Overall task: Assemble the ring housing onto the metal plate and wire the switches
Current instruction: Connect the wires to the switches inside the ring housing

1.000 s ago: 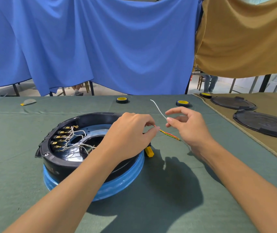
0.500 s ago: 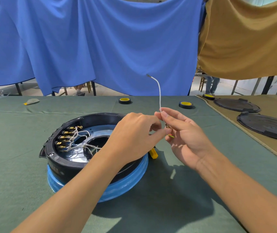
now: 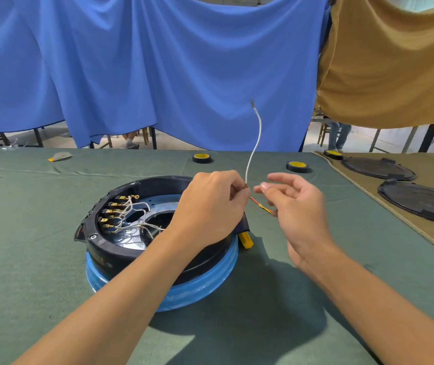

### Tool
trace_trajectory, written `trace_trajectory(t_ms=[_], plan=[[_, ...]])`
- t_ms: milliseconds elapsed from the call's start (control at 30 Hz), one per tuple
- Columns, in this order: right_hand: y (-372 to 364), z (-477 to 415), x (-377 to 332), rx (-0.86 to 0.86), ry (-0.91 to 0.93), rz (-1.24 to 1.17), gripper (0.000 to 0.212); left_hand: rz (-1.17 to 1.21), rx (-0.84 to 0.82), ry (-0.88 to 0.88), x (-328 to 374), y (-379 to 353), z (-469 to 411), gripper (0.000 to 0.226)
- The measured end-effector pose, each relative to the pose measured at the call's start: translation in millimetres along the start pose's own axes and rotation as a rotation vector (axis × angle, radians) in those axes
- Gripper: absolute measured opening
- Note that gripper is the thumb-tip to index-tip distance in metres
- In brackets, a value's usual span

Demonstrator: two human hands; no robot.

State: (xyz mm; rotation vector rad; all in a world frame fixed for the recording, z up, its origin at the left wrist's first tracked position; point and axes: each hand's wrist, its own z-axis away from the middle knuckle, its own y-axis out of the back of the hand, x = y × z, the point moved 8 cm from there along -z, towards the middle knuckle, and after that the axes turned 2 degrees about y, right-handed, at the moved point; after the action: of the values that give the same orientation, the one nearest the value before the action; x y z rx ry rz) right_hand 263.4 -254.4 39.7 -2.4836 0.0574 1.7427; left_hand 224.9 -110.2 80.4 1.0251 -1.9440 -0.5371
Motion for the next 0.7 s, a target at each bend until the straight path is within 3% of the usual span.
trace_trajectory(t_ms=[100, 200, 300, 467, 600, 700], plan=[[1, 8, -36, 0.094, 0.459, 0.374, 0.022, -0.044, 0.012, 0.042, -4, 2, 1, 0.019], [-22, 23, -72, 0.070, 0.927, 0.640, 0.028, -0.082, 0.028, 0.061, -5, 6, -1, 0.020], [-51, 26, -85, -0.093, 1.150, 0.842, 0.033, -0.168, 0.046, 0.020, -4, 17, -3, 0.019], [-85, 17, -85, -0.297, 1.163, 1.062, 0.022, -0.207, 0.012, -0.035, -20, 46, -6, 0.018], [-108, 15, -81, -0.557, 0.950, 0.894, 0.019, -0.056, -0.007, 0.074, -50, 71, -6, 0.012], [-126, 21, -81, -0.622, 0.888, 0.772, 0.016, -0.014, -0.011, 0.113, -69, 83, -4, 0.013]])
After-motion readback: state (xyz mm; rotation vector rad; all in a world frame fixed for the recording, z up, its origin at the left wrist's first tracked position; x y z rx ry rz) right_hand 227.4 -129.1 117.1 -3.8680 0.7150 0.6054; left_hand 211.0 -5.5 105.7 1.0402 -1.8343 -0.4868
